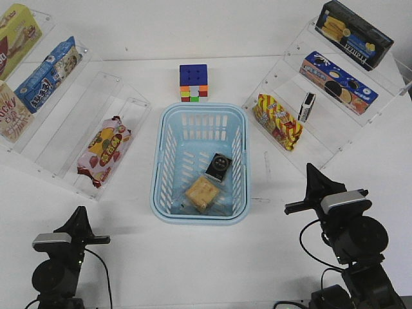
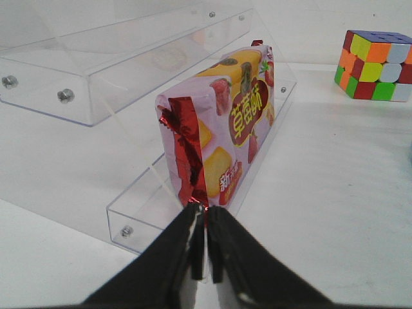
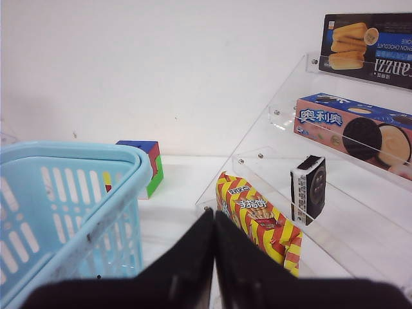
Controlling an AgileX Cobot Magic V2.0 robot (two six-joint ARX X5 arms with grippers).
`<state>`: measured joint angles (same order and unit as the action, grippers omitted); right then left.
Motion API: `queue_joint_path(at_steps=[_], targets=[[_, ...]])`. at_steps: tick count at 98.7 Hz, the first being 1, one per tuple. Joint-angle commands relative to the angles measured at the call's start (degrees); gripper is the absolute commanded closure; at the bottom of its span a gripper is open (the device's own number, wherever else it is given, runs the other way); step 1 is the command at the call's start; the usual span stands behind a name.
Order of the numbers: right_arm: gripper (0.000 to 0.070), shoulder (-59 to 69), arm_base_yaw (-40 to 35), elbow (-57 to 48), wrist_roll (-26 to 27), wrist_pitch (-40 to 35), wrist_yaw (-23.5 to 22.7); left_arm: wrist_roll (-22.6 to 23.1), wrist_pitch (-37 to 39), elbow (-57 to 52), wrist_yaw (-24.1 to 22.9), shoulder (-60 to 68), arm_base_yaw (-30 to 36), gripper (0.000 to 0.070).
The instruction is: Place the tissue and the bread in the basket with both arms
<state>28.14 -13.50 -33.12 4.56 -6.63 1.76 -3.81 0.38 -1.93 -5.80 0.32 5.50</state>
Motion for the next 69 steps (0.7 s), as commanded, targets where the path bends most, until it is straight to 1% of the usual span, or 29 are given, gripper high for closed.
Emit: queue_joint_path(at_steps=[1, 10, 17, 26, 37, 48, 62, 67, 68, 69], targets=[[0.07, 0.02, -0.17, -0.39, -0.24, 0.46, 0.2, -0.13, 1.05, 1.14, 0.04, -0.13, 0.02, 0.0699], [0.07, -0.11, -0.02, -0.15, -0.72, 0.52, 0.13, -0.13, 1.03, 1.14, 0.04, -0.13, 0.02, 0.0699], [0.07, -1.09, 0.44, 1.27, -5.01, 0.55, 1.38, -0.13, 1.03, 1.14, 0.04, -0.13, 0.02, 0.0699], [0.07, -4.07, 2.08, 6.1, -10.71, 1.27, 1.4, -0.13, 1.03, 1.14, 0.04, -0.13, 0.02, 0.0699], [0.07, -8.92, 5.11, 14.36, -13.57, 5.11, 1.22, -0.13, 1.03, 1.14, 0.04, -0.13, 0.02, 0.0699], [0.07, -15.15, 7.65, 22.49, -14.84, 6.6, 1.27, -0.13, 1.03, 1.14, 0.04, -0.13, 0.02, 0.0699], [0.07, -23.02, 10.05, 29.9, -14.36, 6.03, 1.25, -0.13, 1.03, 1.14, 0.04, -0.13, 0.02, 0.0699], [0.07, -25.53, 10.67, 31.69, -13.57, 5.09, 1.27, -0.13, 1.05, 1.14, 0.04, -0.13, 0.02, 0.0699], [0.07, -28.35, 11.3, 32.41, -12.33, 0.9, 1.27, -0.13, 1.03, 1.14, 0.04, -0.13, 0.02, 0.0699], [0.07, -28.48, 11.37, 32.41, -11.89, 0.46, 1.33, -0.13, 1.03, 1.14, 0.04, -0.13, 0.02, 0.0699]])
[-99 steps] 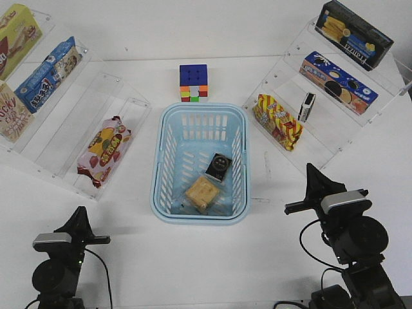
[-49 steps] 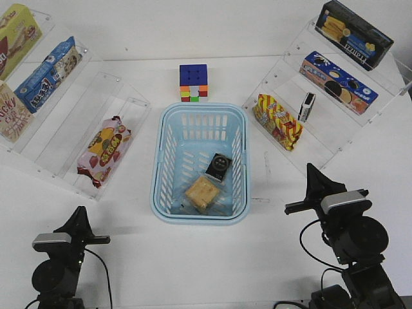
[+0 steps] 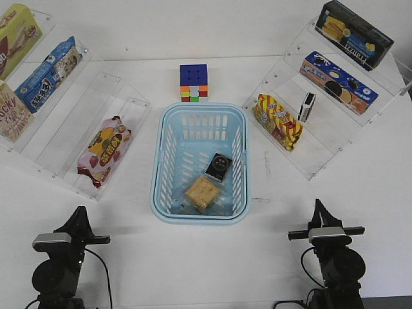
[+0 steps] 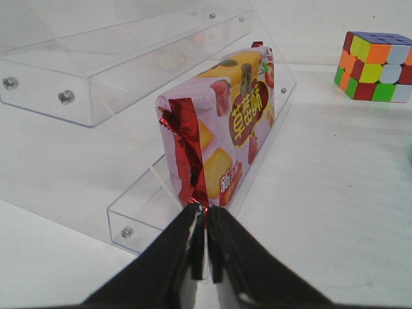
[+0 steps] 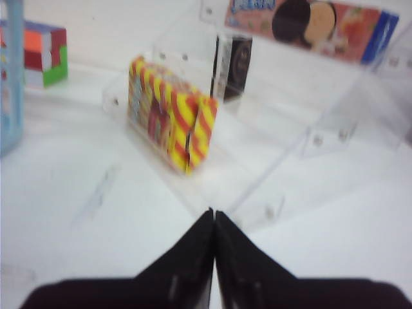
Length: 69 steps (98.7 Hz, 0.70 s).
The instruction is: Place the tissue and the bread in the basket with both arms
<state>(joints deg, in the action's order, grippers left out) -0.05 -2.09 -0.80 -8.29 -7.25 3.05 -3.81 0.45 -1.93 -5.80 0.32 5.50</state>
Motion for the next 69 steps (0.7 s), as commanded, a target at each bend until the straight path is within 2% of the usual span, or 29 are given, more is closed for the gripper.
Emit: queue_joint_path(at_steps=[1, 69], targets=[[0.07, 0.11, 0.24, 0.09, 2.56, 0.13, -0.02, -0.13, 0.96, 1.14, 0.07, -0.13, 0.02, 0.0699], [0.07, 0.11, 0.22, 0.07, 2.54, 1.36, -0.02, -0.13, 1.14, 1.14, 0.04, -0.13, 0.04, 0.0699]])
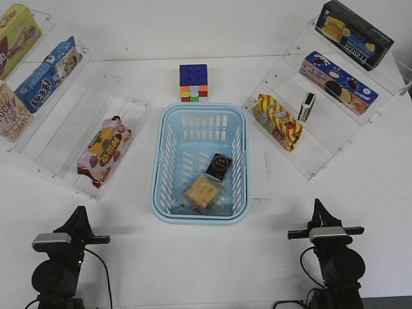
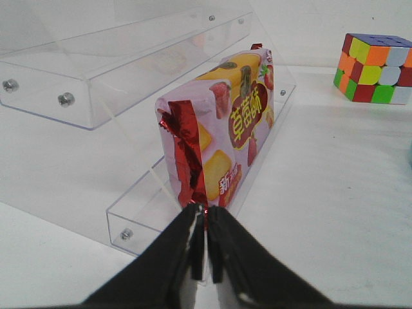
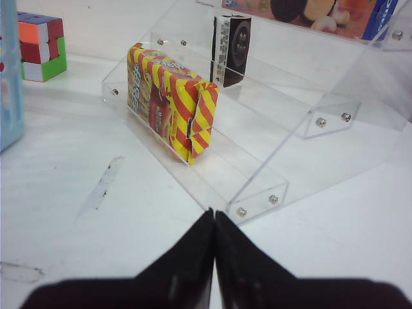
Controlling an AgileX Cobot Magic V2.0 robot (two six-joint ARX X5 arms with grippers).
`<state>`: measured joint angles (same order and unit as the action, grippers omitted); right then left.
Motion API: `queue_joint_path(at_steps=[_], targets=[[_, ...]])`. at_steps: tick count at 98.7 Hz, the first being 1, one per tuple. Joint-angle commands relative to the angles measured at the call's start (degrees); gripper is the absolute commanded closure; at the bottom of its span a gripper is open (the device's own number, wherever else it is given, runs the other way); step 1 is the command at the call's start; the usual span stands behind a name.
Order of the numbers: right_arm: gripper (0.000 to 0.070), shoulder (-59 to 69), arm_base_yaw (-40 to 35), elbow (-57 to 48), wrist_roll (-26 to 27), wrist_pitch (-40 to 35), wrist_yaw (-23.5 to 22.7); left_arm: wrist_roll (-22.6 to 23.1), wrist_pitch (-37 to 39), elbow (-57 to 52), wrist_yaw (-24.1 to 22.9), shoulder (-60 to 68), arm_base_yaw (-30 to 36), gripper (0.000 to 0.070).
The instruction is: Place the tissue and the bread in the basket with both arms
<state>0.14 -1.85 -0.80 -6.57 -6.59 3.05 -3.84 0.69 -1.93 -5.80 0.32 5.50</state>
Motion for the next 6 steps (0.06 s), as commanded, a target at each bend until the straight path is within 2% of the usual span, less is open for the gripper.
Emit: queue_joint_path(at_steps=[1, 6], targets=[[0.07, -0.09, -0.02, 0.07, 0.81, 0.7, -0.02, -0.11, 0.92, 1.14, 0.04, -0.13, 0.04, 0.0699], [0.07, -0.09, -0.02, 0.07, 0.81, 0.7, -0.02, -0.11, 0.9, 1.14, 0.04, -0.13, 0.04, 0.0699]])
